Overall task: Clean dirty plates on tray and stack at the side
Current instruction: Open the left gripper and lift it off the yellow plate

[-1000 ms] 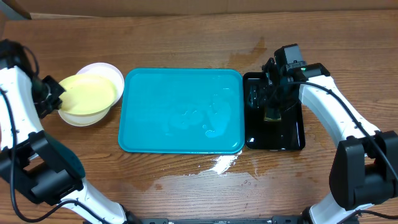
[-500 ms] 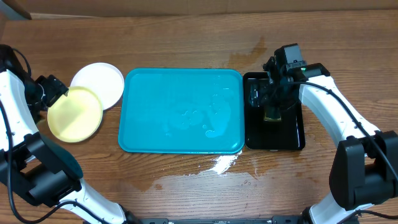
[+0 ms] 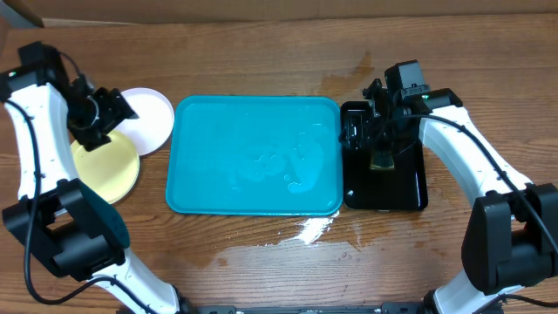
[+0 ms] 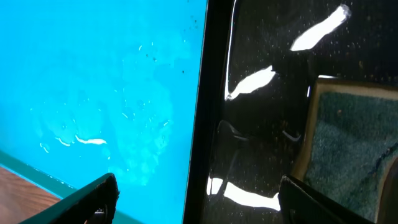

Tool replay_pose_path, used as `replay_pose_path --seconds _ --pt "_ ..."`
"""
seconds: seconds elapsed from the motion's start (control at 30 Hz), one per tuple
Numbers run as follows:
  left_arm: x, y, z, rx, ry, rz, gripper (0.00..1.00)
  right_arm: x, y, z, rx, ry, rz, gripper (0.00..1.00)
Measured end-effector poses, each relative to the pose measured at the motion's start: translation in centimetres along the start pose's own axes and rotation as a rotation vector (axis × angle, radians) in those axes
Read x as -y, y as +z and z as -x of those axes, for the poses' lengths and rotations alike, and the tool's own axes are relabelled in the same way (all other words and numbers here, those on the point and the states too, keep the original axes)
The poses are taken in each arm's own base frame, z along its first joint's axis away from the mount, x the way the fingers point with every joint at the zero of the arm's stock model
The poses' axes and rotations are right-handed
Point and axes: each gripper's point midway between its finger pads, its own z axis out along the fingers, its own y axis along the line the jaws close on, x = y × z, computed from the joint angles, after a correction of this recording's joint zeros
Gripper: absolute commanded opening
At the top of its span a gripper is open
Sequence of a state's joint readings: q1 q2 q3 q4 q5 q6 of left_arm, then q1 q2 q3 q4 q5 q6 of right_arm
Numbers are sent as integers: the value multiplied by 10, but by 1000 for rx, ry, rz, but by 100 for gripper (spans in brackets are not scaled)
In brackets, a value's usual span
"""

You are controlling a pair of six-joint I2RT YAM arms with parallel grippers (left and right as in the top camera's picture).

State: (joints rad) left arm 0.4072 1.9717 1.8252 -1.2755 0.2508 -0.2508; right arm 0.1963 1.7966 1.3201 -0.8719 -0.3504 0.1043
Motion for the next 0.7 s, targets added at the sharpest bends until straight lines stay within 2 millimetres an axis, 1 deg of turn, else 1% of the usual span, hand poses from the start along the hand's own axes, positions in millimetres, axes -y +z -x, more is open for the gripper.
replay_pose_path --seconds 0.03,0.1,0.17,0.2,0.27,0.3,0.4,0.43,0.5,0.57,0.7 --pt "6 1 1 8 16 -4 70 1 0 2 7 -3 -4 84" --pt "18 4 4 29 50 -14 57 3 0 6 25 -8 -18 84" --pt "30 6 5 44 89 -20 47 5 0 9 36 -12 -31 82" --pt "35 7 4 47 109 -21 44 6 0 9 38 -12 -36 80" --pt "45 10 3 54 140 -23 45 8 0 9 40 -11 -52 79" --pt "51 11 2 58 156 -27 50 11 -1 10 43 -10 -68 79" --pt "65 14 -4 51 194 -32 82 23 -2 14 64 10 -128 79" --pt "71 15 -8 47 213 -34 89 29 -4 17 78 23 -145 81" --pt "81 18 -13 40 238 -37 96 37 -7 22 97 42 -163 83" --pt "94 20 -20 36 280 -44 99 47 -11 30 133 63 -177 83" --pt "121 26 -32 39 379 -60 100 66 -22 45 191 103 -199 90"
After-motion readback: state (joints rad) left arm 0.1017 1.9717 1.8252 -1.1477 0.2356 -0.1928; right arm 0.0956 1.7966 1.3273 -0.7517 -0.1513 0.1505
